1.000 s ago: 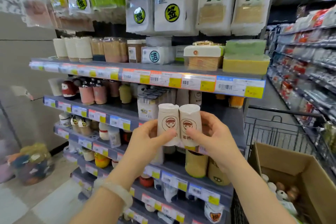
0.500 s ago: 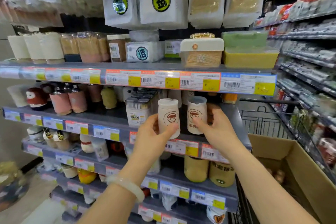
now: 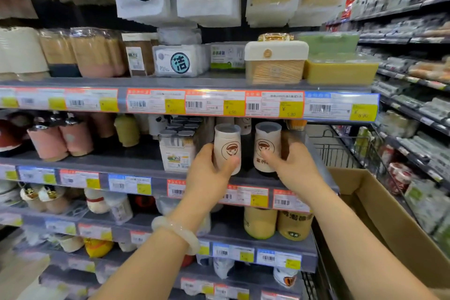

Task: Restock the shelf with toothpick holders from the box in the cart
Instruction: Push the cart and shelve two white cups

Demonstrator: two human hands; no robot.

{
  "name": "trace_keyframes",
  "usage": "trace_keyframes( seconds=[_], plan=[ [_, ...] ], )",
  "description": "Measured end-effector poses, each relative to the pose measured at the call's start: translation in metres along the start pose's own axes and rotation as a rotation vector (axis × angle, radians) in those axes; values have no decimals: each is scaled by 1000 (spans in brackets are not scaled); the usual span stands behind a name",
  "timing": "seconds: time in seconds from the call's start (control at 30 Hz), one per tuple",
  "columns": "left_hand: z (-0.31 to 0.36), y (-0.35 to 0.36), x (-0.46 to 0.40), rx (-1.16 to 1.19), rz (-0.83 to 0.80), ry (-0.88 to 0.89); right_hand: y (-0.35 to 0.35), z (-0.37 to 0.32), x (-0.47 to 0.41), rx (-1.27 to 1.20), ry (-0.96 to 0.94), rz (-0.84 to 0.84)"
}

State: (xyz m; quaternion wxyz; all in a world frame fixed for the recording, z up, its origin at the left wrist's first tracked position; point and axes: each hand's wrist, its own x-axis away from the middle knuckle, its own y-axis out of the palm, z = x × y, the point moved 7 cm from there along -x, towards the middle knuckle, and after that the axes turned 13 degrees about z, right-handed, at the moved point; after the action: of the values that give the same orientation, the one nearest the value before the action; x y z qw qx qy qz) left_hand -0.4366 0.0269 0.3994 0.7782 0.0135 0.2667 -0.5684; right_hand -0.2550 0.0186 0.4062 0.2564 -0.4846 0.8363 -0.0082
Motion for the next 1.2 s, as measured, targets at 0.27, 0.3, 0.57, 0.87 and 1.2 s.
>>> trace_keyframes(
  seconds=[0.27, 0.3, 0.57, 0.87, 1.2],
  plan=[
    [-6, -6, 2, 114, -40, 3, 8, 2, 0, 120, -10, -61],
    [-6, -7, 3, 110, -45, 12, 7, 3, -1, 133, -3, -63],
    [-1, 3, -8, -72, -85, 35, 0, 8, -4, 228, 30, -105],
    [-6, 15, -14, -313, -111, 12, 0, 12, -8, 281, 39, -93],
    [-8, 17, -10, -423, -18, 78, 33, 18, -50, 404, -48, -149]
  ],
)
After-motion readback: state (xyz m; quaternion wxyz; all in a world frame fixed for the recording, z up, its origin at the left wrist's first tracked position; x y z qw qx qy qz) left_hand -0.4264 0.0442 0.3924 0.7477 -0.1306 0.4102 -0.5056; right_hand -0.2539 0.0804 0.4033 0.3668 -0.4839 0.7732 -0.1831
